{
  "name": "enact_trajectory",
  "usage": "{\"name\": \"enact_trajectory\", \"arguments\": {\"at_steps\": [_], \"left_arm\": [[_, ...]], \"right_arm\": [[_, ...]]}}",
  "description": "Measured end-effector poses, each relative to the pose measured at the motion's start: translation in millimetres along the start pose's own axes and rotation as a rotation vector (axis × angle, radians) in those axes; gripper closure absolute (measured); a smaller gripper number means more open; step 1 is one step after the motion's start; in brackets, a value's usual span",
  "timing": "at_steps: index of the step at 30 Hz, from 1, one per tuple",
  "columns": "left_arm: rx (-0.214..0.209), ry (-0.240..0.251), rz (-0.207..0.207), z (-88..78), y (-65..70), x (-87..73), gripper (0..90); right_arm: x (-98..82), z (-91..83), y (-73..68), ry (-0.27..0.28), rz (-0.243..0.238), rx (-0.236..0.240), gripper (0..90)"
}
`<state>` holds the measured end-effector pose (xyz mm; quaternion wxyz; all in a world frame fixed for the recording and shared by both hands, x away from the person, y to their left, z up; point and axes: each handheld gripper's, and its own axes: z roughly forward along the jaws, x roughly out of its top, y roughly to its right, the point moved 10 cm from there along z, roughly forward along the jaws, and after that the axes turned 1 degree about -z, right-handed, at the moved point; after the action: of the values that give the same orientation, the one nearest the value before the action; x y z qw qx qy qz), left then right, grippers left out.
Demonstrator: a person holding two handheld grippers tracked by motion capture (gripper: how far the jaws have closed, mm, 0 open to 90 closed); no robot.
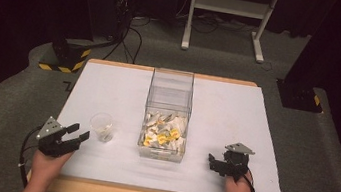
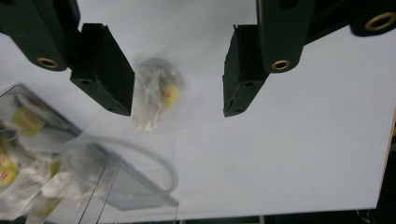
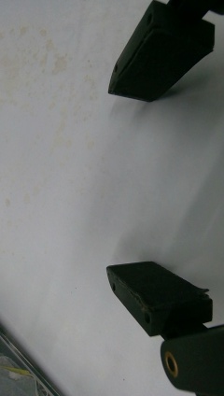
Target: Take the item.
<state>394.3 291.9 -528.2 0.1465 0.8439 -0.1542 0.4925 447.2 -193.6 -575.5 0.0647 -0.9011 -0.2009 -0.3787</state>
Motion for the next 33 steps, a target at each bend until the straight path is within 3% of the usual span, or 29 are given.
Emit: {"name": "enact_trajectory", "arguments": {"at_steps": [4, 5, 6, 13, 16, 33], "left_arm": [[0.025, -0.082, 0.025, 6.8, -5.1, -15.8, 38.7], [0.043, -0.123, 0.034, 10.2, -7.4, -23.0, 38.1], [0.043, -0.123, 0.034, 10.2, -7.4, -23.0, 37.7], [0.085, -0.245, 0.083, 20.3, -10.2, -39.0, 33.7], [0.068, -0.243, 0.046, 21.2, -11.7, -39.3, 30.9], [0.061, -0.234, 0.051, 20.6, -10.3, -40.9, 27.6]], "right_arm": [[0.0, -0.1, 0.0, 0.001, -0.001, -0.001, 12.2], [0.0, -0.1, 0.1, 0.001, -0.002, -0.001, 12.2], [0.0, -0.1, 0.1, 0.001, -0.002, -0.001, 12.2], [0.0, -0.1, 0.1, 0.001, -0.003, -0.001, 12.3], [0.0, -0.1, 0.0, 0.001, -0.002, -0.001, 12.3], [0.0, -0.1, 0.1, 0.003, -0.005, -0.006, 11.5]]}}
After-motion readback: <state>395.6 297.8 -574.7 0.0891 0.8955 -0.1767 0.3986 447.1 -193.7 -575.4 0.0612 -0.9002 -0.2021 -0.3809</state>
